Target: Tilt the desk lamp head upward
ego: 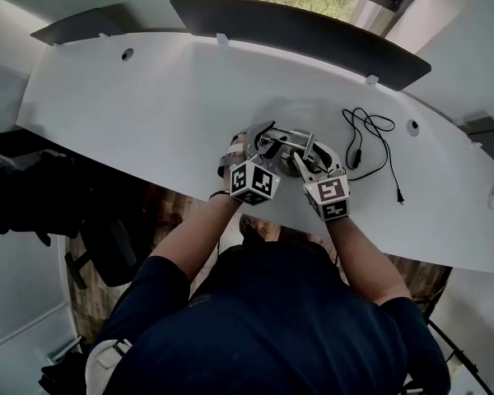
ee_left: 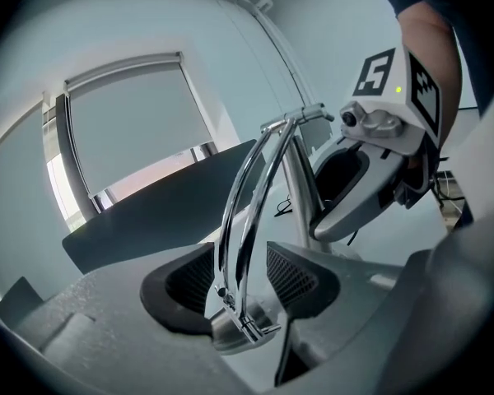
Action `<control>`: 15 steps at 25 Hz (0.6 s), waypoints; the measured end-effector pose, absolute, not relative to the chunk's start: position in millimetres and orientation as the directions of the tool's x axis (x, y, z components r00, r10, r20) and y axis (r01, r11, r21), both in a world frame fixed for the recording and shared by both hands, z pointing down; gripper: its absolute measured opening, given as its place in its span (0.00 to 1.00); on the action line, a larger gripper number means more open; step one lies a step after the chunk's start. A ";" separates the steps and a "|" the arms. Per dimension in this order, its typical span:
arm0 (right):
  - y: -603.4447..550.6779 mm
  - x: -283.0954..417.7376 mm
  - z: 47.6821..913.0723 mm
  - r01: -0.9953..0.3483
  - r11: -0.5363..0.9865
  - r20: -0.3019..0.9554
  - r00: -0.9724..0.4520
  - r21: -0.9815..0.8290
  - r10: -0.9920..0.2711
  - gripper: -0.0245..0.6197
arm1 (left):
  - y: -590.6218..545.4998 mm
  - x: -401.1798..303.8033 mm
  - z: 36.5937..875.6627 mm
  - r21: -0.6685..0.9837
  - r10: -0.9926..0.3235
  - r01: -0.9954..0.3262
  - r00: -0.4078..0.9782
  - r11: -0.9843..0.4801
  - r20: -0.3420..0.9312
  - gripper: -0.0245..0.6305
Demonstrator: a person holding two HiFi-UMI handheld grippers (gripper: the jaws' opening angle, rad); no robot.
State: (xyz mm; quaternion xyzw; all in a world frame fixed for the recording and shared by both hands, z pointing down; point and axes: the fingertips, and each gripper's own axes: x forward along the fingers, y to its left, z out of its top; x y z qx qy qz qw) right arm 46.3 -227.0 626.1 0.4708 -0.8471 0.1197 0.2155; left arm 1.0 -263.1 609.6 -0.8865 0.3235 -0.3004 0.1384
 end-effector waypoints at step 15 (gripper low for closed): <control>-251.0 28.6 641.2 -0.827 0.562 0.488 -0.496 -0.012 -0.719 0.30 | -289.1 7.9 623.7 -0.494 -0.653 -0.433 0.575 -0.754 0.493 0.10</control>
